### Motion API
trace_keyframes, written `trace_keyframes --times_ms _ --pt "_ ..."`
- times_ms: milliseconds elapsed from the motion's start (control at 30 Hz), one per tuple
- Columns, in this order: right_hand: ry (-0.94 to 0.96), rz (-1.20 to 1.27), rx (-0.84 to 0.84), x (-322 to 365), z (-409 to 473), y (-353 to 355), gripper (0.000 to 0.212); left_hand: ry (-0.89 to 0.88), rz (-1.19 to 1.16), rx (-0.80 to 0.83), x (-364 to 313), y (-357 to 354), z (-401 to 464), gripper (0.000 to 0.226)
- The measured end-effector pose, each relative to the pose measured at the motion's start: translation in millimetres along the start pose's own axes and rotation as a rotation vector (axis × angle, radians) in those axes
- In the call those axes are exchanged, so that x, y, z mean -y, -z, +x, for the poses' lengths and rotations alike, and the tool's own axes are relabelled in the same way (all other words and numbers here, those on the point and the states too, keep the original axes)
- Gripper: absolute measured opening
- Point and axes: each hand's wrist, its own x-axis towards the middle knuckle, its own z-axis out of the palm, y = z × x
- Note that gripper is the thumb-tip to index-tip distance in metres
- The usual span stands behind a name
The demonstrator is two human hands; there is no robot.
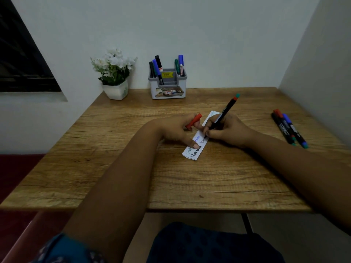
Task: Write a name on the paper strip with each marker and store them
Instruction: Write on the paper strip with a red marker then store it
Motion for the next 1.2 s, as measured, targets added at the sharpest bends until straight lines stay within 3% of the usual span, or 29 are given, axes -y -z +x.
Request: trace_keyframes --times_ms 333,567,733,967,1200 --pt "0.002 0.025 -0.016 -0.7 1.5 -1.8 0.005 0.013 -0.018 0.006 0.5 0.1 0.9 0.074" --pt "0.005 -0.046 -0.039 -1.8 1.5 -1.6 0.005 0.001 -0.010 0.000 -0.9 -0.3 -0.7 0.081" --pt "-0.043 0.072 -0.107 0.7 0.9 -0.2 0.006 0.008 -0.001 -0.001 -1.7 0.5 -0.5 0.086" --pt "-0.051 -0.040 -0.059 -0.5 1.6 0.2 0.003 0.002 0.009 0.003 -1.1 0.2 -0.9 0.091" --pt "-0.091 0.045 -0.097 -0.3 2.7 -1.7 0.013 0.016 0.010 0.017 0.1 0.3 -0.2 0.084"
